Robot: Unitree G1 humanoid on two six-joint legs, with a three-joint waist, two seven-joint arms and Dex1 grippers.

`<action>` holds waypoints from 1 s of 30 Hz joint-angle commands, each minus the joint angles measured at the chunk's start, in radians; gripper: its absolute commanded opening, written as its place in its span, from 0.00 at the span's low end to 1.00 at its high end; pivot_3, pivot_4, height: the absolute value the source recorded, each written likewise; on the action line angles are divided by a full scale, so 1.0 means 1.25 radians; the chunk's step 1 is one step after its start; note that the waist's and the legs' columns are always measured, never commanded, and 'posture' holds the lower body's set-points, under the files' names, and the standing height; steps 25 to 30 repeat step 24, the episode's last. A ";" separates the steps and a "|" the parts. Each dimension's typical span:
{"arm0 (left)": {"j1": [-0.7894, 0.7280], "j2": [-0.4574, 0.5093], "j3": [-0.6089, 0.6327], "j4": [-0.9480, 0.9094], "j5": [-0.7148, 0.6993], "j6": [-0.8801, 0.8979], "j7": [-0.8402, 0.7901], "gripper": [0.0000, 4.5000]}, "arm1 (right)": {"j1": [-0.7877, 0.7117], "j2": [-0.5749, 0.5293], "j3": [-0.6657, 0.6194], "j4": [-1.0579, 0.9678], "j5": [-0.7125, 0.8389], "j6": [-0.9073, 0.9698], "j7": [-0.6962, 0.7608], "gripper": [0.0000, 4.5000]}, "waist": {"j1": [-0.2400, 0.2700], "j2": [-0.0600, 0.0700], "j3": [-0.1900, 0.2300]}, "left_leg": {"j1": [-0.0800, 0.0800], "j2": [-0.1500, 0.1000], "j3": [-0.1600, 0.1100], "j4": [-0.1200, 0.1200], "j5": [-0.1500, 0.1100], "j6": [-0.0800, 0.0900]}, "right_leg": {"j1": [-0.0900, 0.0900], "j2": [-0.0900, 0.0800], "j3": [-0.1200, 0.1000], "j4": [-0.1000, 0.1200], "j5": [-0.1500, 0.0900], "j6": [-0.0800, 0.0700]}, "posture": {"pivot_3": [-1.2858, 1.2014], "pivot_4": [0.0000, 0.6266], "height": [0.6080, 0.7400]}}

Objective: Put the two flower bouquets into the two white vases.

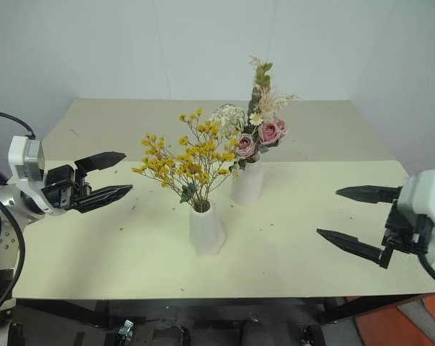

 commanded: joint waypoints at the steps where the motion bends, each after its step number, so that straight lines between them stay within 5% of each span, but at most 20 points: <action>1: 0.012 0.011 0.021 -0.042 -0.001 -0.017 0.024 0.99 | -0.020 -0.012 -0.004 -0.014 0.012 0.015 -0.032 1.00 | -0.001 0.000 0.000 | 0.000 0.000 0.000 0.000 0.000 0.000 | 0.000 0.000 0.000 0.000 0.000 0.000 | 0.52 0.24 1.00; 30: -0.089 0.046 -0.016 0.003 0.003 -0.033 -0.021 0.99 | 0.003 -0.015 0.015 -0.041 -0.003 0.009 -0.057 1.00 | -0.003 0.000 0.000 | 0.000 0.000 0.000 0.000 0.000 0.000 | -0.001 0.000 0.000 0.000 0.000 0.000 | 0.52 0.24 1.00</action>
